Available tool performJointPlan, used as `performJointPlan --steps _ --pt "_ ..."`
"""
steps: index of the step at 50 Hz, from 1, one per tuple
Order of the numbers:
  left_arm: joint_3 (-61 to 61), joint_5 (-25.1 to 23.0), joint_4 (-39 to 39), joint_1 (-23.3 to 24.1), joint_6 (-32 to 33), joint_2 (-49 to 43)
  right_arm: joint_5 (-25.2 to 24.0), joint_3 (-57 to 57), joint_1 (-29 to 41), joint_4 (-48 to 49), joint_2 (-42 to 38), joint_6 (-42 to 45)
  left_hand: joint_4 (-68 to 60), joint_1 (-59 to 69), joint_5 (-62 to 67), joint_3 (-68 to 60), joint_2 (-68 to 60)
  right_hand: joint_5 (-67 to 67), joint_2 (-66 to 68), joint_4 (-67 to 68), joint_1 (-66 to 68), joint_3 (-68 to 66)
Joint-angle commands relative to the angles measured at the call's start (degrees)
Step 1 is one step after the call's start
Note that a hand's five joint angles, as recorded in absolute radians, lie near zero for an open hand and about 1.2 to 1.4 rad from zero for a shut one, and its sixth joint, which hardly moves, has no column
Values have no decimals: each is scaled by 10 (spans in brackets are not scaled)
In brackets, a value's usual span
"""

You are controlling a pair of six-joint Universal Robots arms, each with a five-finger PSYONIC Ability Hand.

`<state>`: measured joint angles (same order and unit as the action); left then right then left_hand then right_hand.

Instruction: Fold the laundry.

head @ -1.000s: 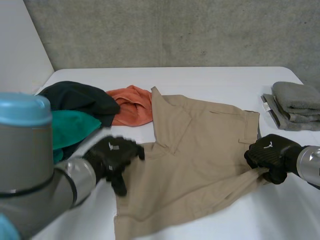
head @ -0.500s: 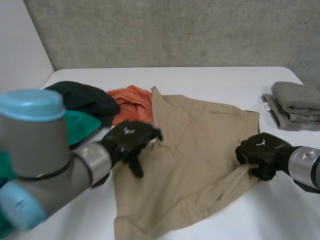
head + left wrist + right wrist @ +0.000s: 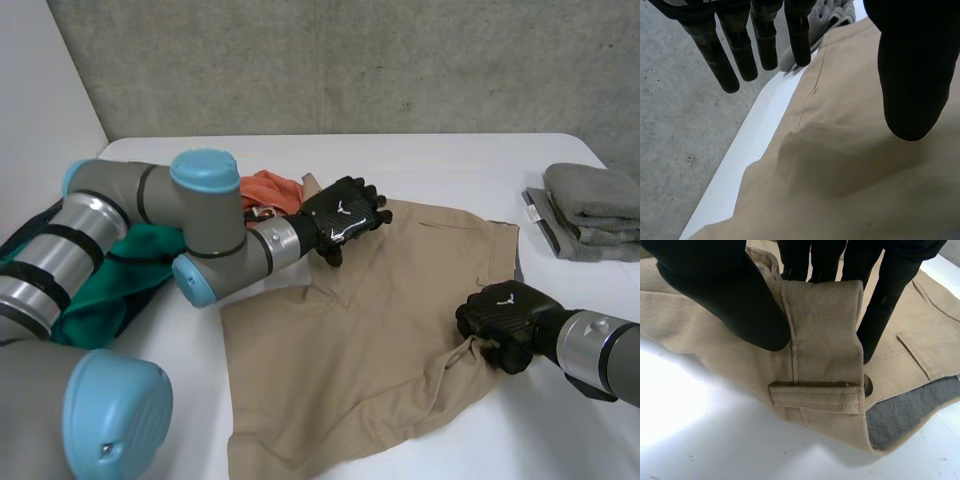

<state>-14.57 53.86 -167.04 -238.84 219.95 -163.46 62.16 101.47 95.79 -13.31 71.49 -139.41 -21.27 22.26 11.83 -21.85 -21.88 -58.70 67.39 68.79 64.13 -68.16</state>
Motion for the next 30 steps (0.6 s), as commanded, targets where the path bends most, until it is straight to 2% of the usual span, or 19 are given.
performJointPlan --steps 1,2,7,24,27,28,29,30 --pt "-25 6 -46 -7 6 -10 -5 1 -8 2 1 0 -88 78 82 -82 -82 -113 126 112 159 -118" --pt "-27 10 -50 -8 7 -10 -6 1 -10 3 1 -1 -143 133 137 -137 -137 -113 126 112 159 -118" --pt "-30 16 -50 -14 15 -16 -9 0 -10 4 -3 -1 -231 221 225 -225 -225 -113 126 112 159 -118" --pt "-41 25 -25 -29 46 -17 -10 4 -10 6 0 -4 -232 222 227 -227 -226 -113 126 112 159 -118" --pt "-45 29 -27 -28 52 -15 -10 5 -11 7 0 -6 -375 365 369 -369 -369 -113 126 112 159 -118" --pt "-49 40 -36 -26 57 -12 -10 5 -11 8 0 -7 -522 512 516 -516 -516 -113 126 112 159 -118" --pt "-54 48 -43 -25 59 -9 -10 5 -12 8 0 -8 -587 577 581 -581 -581 -113 126 112 159 -118" --pt "-58 58 -53 -24 63 -5 -10 5 -12 8 0 -8 -587 577 582 -581 -581 -113 126 112 159 -118"
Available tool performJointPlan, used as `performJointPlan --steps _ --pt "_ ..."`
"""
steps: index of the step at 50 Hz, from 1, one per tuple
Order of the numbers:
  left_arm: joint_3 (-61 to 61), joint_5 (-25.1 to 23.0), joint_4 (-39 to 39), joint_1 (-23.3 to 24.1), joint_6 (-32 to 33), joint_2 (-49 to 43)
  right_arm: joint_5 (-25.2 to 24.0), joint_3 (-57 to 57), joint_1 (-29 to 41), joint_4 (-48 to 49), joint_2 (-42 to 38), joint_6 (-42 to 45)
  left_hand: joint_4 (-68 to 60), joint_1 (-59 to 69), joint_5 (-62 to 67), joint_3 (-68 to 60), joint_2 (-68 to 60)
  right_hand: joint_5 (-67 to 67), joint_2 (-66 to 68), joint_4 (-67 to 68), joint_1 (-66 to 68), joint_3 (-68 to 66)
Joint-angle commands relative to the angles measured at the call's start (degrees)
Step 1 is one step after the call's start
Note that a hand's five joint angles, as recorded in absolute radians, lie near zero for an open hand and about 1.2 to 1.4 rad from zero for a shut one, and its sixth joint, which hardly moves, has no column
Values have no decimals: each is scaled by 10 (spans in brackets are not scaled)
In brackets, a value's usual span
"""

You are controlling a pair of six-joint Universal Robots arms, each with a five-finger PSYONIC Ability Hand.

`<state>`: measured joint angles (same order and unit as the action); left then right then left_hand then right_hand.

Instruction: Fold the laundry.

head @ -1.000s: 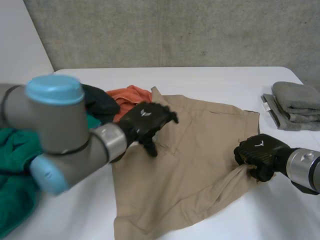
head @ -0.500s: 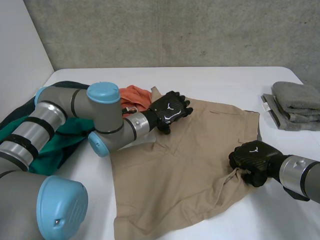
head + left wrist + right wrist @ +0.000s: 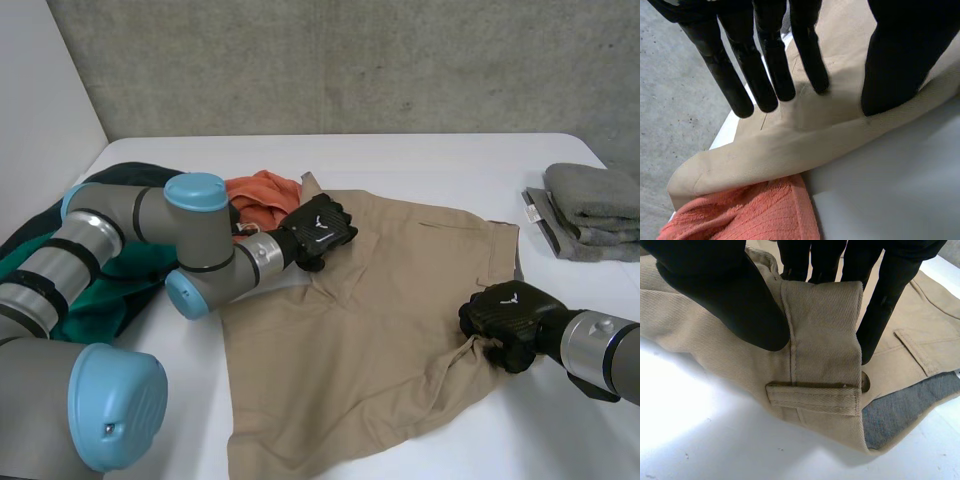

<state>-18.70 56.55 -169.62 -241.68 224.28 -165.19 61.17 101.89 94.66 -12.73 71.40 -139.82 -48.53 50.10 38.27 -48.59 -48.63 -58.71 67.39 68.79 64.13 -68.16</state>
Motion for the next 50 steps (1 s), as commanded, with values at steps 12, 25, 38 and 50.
performJointPlan --steps 12,25,38,50 --pt "-176 123 -100 8 29 122 0 1 -1 4 3 -10 -315 299 317 -314 -314 -113 126 112 159 -118" --pt "-215 94 -116 10 -4 143 0 2 0 7 3 -12 -76 60 78 -75 -75 -113 126 112 159 -118" --pt "-122 10 -63 43 -15 69 0 2 -2 10 3 -12 321 -337 -318 322 322 -113 126 112 159 -118" --pt "-37 15 -1 43 26 11 -2 0 -10 11 3 -12 23 -39 -21 24 24 -113 126 112 159 -118"
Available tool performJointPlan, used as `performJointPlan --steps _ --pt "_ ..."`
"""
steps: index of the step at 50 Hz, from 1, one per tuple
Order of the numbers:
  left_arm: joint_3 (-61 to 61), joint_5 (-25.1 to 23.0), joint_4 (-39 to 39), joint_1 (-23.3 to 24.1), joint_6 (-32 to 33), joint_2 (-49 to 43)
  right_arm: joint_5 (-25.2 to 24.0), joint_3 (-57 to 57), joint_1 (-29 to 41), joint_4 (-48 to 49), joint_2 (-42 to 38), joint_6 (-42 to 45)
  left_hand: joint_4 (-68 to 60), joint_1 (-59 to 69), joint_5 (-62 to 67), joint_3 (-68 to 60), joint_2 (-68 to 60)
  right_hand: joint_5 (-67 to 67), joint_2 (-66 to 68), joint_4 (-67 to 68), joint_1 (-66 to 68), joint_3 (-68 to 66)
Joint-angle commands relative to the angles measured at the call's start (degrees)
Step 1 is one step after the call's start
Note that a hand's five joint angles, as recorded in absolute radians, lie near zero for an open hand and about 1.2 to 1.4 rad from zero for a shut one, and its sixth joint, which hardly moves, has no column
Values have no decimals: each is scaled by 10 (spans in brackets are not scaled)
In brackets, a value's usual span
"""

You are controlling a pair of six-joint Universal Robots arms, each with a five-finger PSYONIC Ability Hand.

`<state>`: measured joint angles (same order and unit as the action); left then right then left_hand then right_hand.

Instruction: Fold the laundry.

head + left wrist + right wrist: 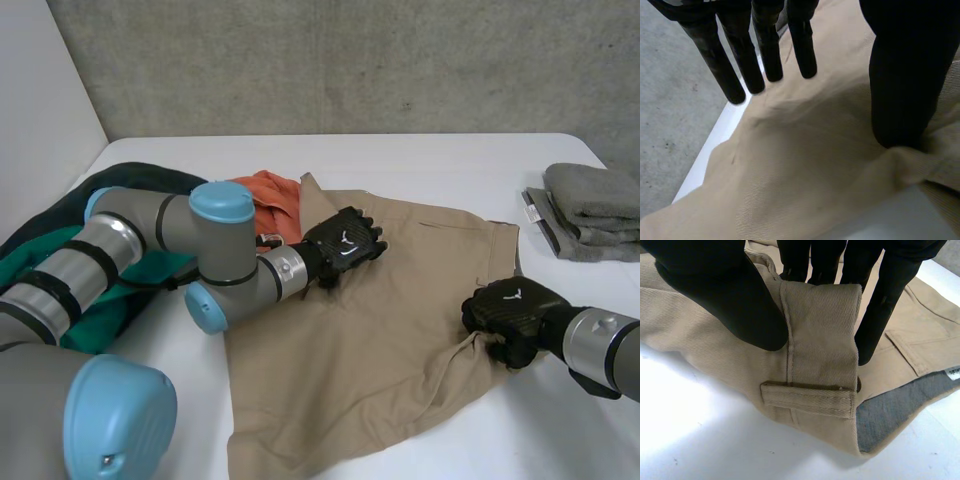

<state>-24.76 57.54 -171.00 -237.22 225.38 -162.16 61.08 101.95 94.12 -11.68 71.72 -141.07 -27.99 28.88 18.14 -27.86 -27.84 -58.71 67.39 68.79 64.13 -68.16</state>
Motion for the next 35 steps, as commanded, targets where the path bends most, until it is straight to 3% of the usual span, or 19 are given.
performJointPlan --steps 1,4,11,13,18,23,25,27,29,32,35 --pt "23 5 13 -3 17 -19 -1 -1 -5 1 -1 0 -282 273 281 -283 -284 -113 126 112 159 -118" --pt "13 25 6 -3 28 -11 -3 -1 -6 2 0 0 -519 510 518 -520 -521 -113 126 112 159 -118" --pt "-73 133 -97 -6 17 65 -4 1 -4 2 0 0 -520 511 519 -521 -522 -113 126 112 159 -118" --pt "-106 132 -118 -9 6 90 -4 3 -4 2 0 0 -520 511 519 -521 -522 -113 126 112 159 -118" --pt "-180 144 -116 -18 -3 133 -4 5 -2 2 0 0 -520 511 519 -521 -522 -113 126 112 159 -118" --pt "-234 213 -96 -27 -25 163 -4 8 4 -1 0 1 -520 511 519 -521 -522 -113 126 112 159 -118" --pt "-252 253 -85 -26 -64 176 -4 9 4 -1 0 2 -520 511 519 -521 -522 -113 126 112 159 -118" --pt "-260 276 -77 -25 -102 188 -4 9 6 -2 0 1 -415 406 413 -416 -416 -113 126 112 159 -118" --pt "-267 300 -70 -24 -155 207 -4 11 6 -1 0 2 -182 173 180 -183 -183 -113 126 112 159 -118" --pt "-275 306 -72 -23 -187 228 -4 11 6 -1 0 2 -5 -4 3 -6 -6 -113 126 112 159 -118" --pt "-276 275 -81 -22 -195 239 -4 10 5 -1 0 2 -2 -7 1 -4 -4 -113 126 112 159 -118"
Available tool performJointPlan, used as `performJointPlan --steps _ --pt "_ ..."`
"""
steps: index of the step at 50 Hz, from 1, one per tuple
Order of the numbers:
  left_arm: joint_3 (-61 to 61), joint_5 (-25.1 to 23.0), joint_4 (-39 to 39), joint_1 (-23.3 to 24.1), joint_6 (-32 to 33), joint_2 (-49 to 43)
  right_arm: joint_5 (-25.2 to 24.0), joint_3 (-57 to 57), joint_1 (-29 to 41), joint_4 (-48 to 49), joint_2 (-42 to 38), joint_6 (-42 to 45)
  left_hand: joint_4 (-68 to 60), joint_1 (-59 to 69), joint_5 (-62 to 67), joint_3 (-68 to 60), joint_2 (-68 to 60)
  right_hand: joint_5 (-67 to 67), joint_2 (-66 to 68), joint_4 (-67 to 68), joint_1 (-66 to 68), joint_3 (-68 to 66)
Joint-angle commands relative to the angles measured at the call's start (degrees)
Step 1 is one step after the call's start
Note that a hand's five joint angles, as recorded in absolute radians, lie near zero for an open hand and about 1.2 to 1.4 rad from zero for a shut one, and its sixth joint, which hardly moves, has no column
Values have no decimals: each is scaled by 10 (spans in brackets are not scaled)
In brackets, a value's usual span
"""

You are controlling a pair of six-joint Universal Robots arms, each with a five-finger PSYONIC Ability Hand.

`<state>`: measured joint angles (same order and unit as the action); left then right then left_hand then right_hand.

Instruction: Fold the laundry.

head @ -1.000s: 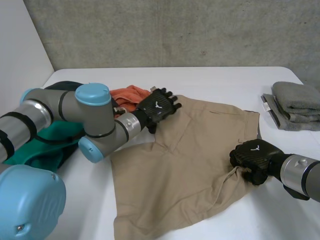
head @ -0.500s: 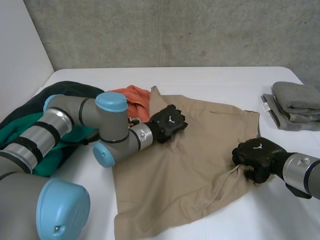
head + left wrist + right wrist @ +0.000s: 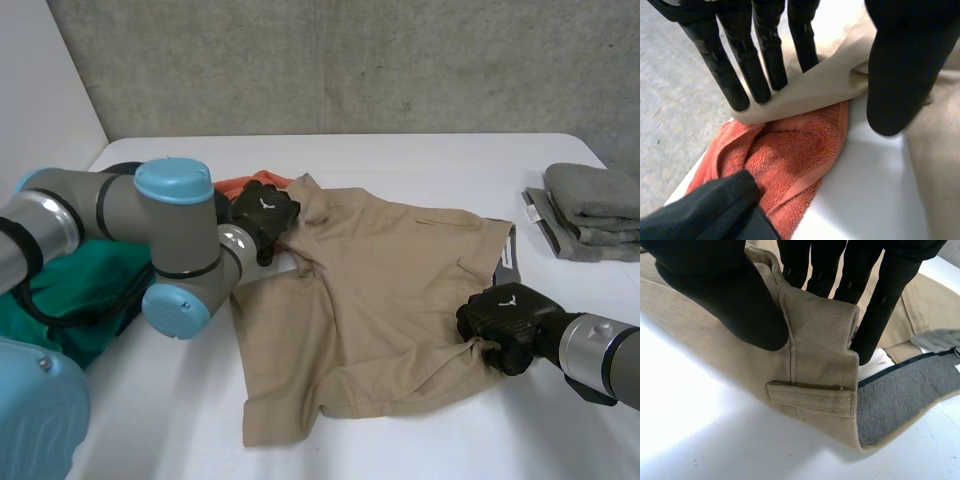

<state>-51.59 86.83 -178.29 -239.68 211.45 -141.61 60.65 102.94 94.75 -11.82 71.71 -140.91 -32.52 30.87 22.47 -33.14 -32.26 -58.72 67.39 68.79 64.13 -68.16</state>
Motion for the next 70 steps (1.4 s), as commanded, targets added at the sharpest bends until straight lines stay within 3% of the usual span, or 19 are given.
performJointPlan --steps 1,7,11,19,21,23,27,35,42,48,53,55,64,70 --pt "-7 -35 -12 3 -54 34 0 0 -1 0 1 0 43 -27 -43 49 41 -113 126 112 159 -118" --pt "9 -172 -19 -6 -2 18 0 2 -2 3 9 -1 50 -33 -49 56 47 -113 126 112 159 -118" --pt "50 -183 -15 -10 53 -15 -1 2 -2 3 11 -1 67 -50 -66 73 64 -113 126 112 159 -118" --pt "127 -149 29 -27 138 -83 -4 2 -6 3 11 0 23 -7 -23 29 20 -113 126 112 159 -118" --pt "131 -138 27 -32 150 -95 -5 1 -9 3 11 0 -67 84 68 -61 -70 -113 126 112 159 -118" --pt "128 -125 14 -35 157 -99 -6 1 -11 4 11 0 -285 302 286 -279 -288 -113 126 112 159 -118" --pt "101 -92 -7 -29 156 -86 -6 1 -11 3 11 1 -475 491 475 -468 -477 -113 126 112 159 -118" --pt "18 -12 -41 -17 135 -34 -4 0 -12 2 11 -1 -475 491 475 -469 -477 -113 126 112 159 -118" --pt "-7 57 -12 -17 118 -22 -2 -2 -15 -1 11 -1 -475 491 475 -469 -477 -113 126 112 159 -118" --pt "4 91 14 -14 64 -21 -1 -1 -12 -1 11 -1 -300 317 301 -294 -303 -113 126 112 159 -118" --pt "4 95 38 -12 -23 10 -1 -5 -17 3 11 -7 69 -53 -69 75 66 -113 126 112 159 -118" --pt "-3 98 45 -13 -45 26 -1 -6 -19 7 11 -12 147 -131 -147 153 144 -113 126 112 159 -118" --pt "-152 86 88 -15 -126 196 -5 -21 -18 49 4 -84 159 -143 -159 165 157 -113 126 112 159 -118" --pt "-358 43 93 -7 -171 337 -4 -31 -17 72 -9 -130 104 -87 -103 110 101 -113 126 112 159 -118"
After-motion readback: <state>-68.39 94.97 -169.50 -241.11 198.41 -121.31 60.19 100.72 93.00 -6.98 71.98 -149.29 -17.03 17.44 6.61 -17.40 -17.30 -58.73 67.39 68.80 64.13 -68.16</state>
